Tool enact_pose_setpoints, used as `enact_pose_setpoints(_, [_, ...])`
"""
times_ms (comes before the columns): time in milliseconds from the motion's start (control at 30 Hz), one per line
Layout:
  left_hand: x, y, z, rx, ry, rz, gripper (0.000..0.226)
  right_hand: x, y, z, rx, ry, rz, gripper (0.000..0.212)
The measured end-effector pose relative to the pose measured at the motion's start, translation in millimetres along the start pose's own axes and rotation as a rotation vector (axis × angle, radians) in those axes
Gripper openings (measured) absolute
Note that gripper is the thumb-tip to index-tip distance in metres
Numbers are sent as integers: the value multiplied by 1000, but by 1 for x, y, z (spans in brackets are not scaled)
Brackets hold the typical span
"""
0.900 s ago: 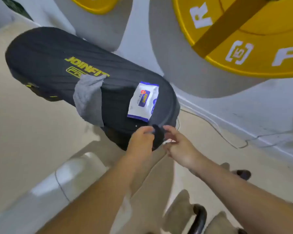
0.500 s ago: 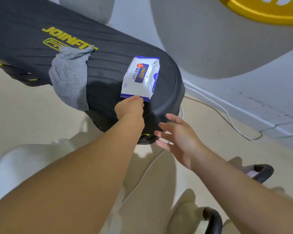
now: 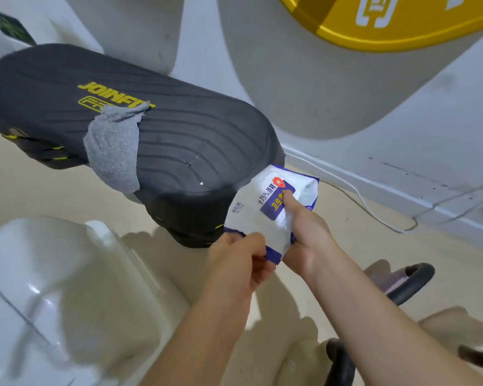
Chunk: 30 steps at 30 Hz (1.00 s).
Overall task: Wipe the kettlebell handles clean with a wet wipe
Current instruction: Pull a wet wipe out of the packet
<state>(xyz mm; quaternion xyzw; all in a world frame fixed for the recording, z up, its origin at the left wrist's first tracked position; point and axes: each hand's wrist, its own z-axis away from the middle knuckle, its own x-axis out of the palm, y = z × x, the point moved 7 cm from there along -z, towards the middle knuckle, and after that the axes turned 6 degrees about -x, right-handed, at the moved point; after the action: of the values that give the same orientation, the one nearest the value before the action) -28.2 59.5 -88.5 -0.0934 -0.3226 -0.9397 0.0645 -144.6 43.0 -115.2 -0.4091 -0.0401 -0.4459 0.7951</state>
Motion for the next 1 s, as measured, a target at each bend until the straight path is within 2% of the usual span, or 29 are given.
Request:
enact_pose_setpoints(67, [-5, -11, 10, 29, -17, -4, 14, -10, -3, 14, -42, -55, 5, 26])
enact_pose_setpoints(133, [-15, -17, 18, 78, 30, -14, 27, -20, -12, 31, -92, -104, -3, 23])
enact_pose_setpoints(200, [-28, -7, 30, 272, 177, -94, 32, -32, -23, 50, -161, -134, 27, 20])
enact_pose_setpoints(267, [-21, 17, 59, 652, 286, -384, 29, -44, -28, 68, -181, -164, 50, 22])
enact_pose_setpoints(300, [-5, 21, 73, 818, 251, -570, 27, -51, -28, 77, -170, -176, 44, 25])
enact_pose_setpoints(367, [34, 4, 88, 950, 179, -957, 38, -66, -27, 94, -122, -186, 2, 31])
enact_pose_setpoints(433, [58, -22, 97, 970, 204, -1152, 48, -83, -30, 111, -120, -211, -18, 32])
enact_pose_setpoints(567, [86, -48, 125, 1057, 240, -1212, 42, -122, -57, 152, -283, -235, 96, 30])
enact_pose_setpoints(667, [107, -65, 147, 996, 146, -1295, 38, -156, -63, 179, -330, -220, 249, 35])
enact_pose_setpoints(833, [148, -117, 200, 1002, -20, -1603, 35, -222, -68, 237, -341, -213, 365, 30])
enact_pose_setpoints(900, [160, -142, 219, 912, -124, -1665, 30, -248, -70, 261, -381, -215, 499, 32])
enact_pose_setpoints(1000, [166, -178, 243, 688, -262, -1678, 21, -284, -70, 294, -421, -211, 645, 31])
